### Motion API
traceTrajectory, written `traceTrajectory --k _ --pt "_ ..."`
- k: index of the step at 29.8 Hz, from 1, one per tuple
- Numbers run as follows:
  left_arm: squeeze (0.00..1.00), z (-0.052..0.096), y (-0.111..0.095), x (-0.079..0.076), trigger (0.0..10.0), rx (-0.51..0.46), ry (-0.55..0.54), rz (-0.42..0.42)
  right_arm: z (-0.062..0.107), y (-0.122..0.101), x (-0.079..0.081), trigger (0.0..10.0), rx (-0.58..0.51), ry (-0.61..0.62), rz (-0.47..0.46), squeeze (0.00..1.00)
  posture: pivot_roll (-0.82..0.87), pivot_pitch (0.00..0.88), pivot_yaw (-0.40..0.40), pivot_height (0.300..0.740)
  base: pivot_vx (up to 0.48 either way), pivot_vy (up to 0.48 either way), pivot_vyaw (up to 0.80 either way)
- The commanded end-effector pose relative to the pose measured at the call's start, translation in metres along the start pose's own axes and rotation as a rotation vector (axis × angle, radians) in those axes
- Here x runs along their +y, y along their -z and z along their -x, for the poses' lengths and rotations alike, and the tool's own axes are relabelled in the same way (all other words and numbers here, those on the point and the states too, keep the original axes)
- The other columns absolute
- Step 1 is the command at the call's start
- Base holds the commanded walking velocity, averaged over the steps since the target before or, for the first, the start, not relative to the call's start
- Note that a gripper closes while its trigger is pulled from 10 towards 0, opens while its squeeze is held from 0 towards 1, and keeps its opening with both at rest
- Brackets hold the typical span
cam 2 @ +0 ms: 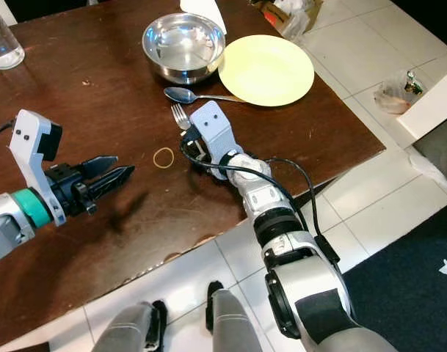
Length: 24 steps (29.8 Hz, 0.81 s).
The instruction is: Setting the table
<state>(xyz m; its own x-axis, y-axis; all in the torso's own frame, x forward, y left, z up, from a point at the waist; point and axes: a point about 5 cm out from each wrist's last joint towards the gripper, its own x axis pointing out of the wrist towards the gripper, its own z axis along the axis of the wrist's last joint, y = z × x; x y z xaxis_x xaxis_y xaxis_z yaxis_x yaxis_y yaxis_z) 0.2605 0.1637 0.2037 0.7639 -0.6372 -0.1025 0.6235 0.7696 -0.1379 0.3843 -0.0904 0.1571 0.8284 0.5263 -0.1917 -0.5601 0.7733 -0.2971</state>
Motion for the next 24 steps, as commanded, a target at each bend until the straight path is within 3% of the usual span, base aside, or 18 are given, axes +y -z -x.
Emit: traceTrajectory --k 1,4,5,7,8,9,10,12,24 --pt "0.00 0.002 0.004 0.001 10.0 0.011 -0.010 0.000 0.000 0.018 0.003 10.0 0.103 -0.008 -0.012 0.00 0.02 0.188 0.048 0.740 0.000 0.000 0.00" --pt "0.00 0.002 0.004 0.000 10.0 0.012 -0.011 0.002 0.000 0.024 0.004 10.0 0.142 -0.019 -0.050 0.00 0.01 0.189 0.047 0.740 0.000 0.000 0.00" --pt "0.00 0.003 0.005 0.000 10.0 0.013 -0.011 0.003 0.001 0.029 0.005 8.7 0.167 -0.027 -0.068 0.00 0.01 0.190 0.046 0.740 0.000 0.000 0.00" --pt "0.00 0.003 0.005 0.000 10.0 0.013 -0.011 0.003 0.002 0.033 0.006 8.7 0.183 -0.033 -0.078 0.00 0.01 0.190 0.046 0.740 0.000 0.000 0.00" --pt "0.00 0.003 0.005 0.000 10.0 0.013 -0.011 0.005 0.003 0.037 0.008 2.7 0.205 -0.060 -0.095 0.00 0.01 0.192 0.045 0.740 0.000 0.000 0.00" --pt "0.00 0.003 0.005 0.000 10.0 0.013 -0.011 0.005 0.003 0.037 0.008 2.7 0.205 -0.060 -0.095 0.00 0.01 0.192 0.045 0.740 0.000 0.000 0.00" --pt "0.00 0.003 0.005 0.000 10.0 0.013 -0.012 0.006 0.004 0.041 0.011 0.0 0.220 -0.082 -0.111 0.00 0.01 0.193 0.045 0.740 0.000 0.000 0.00" --pt "0.00 0.003 0.005 0.000 10.0 0.013 -0.013 0.007 0.006 0.049 0.015 0.0 0.251 -0.116 -0.167 0.00 0.01 0.193 0.044 0.740 0.000 0.000 0.00" --pt "0.00 0.003 0.005 0.001 10.0 0.011 -0.020 0.009 0.007 0.056 0.020 0.0 0.231 -0.102 -0.204 0.00 0.01 0.188 0.044 0.740 0.000 0.000 0.00"
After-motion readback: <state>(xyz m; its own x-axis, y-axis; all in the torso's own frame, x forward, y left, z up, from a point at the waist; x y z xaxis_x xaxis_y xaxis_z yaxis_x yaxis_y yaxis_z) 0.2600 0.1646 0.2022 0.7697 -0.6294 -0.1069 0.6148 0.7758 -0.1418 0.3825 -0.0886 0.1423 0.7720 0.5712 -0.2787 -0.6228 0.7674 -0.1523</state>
